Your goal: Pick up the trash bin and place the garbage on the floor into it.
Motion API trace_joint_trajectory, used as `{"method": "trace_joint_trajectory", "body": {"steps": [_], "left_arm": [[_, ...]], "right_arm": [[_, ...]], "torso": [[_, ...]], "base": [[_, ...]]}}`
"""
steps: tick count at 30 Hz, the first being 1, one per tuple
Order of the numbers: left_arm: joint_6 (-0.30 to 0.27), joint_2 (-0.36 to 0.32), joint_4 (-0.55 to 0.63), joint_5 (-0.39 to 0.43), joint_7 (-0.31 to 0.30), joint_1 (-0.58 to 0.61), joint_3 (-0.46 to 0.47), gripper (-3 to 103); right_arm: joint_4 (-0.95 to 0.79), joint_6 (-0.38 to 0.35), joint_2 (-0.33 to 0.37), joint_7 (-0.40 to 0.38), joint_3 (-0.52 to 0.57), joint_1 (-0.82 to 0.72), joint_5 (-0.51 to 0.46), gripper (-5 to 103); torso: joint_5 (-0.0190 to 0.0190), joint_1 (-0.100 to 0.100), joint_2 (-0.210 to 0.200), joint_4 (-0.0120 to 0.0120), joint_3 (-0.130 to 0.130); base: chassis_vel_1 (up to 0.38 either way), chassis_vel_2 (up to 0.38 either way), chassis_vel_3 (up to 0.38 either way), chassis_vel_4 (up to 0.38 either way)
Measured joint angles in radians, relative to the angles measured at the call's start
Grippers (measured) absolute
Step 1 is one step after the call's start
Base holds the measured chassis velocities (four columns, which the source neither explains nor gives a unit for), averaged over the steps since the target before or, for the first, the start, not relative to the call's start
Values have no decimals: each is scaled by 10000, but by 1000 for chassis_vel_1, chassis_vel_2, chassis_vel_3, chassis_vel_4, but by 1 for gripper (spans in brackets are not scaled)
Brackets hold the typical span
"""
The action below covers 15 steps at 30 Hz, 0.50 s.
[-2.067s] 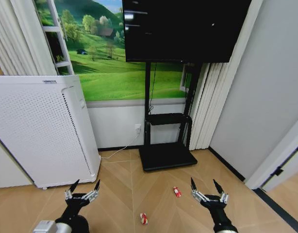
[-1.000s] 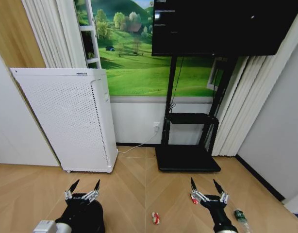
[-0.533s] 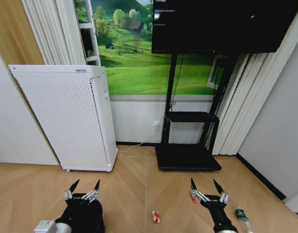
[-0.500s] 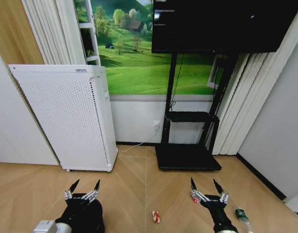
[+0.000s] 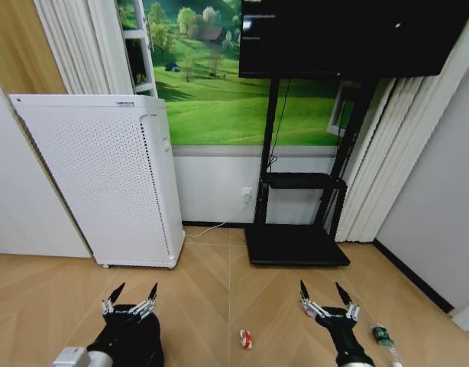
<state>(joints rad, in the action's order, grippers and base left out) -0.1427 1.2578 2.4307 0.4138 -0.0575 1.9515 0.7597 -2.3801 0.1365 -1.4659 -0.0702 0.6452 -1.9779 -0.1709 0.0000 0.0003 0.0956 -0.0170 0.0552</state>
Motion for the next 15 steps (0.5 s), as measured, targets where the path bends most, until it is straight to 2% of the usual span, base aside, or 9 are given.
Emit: {"method": "trace_joint_trajectory", "body": {"steps": [5, 15], "left_arm": [[0, 0, 0, 0, 0, 0, 0, 100], [0, 0, 0, 0, 0, 0, 0, 100]], "right_arm": [[0, 0, 0, 0, 0, 0, 0, 100], [0, 0, 0, 0, 0, 0, 0, 100]], "torso": [[0, -1, -183, 0, -188], [0, -3, -212, 0, -228]], "base": [[0, 0, 0, 0], [0, 0, 0, 0]]}}
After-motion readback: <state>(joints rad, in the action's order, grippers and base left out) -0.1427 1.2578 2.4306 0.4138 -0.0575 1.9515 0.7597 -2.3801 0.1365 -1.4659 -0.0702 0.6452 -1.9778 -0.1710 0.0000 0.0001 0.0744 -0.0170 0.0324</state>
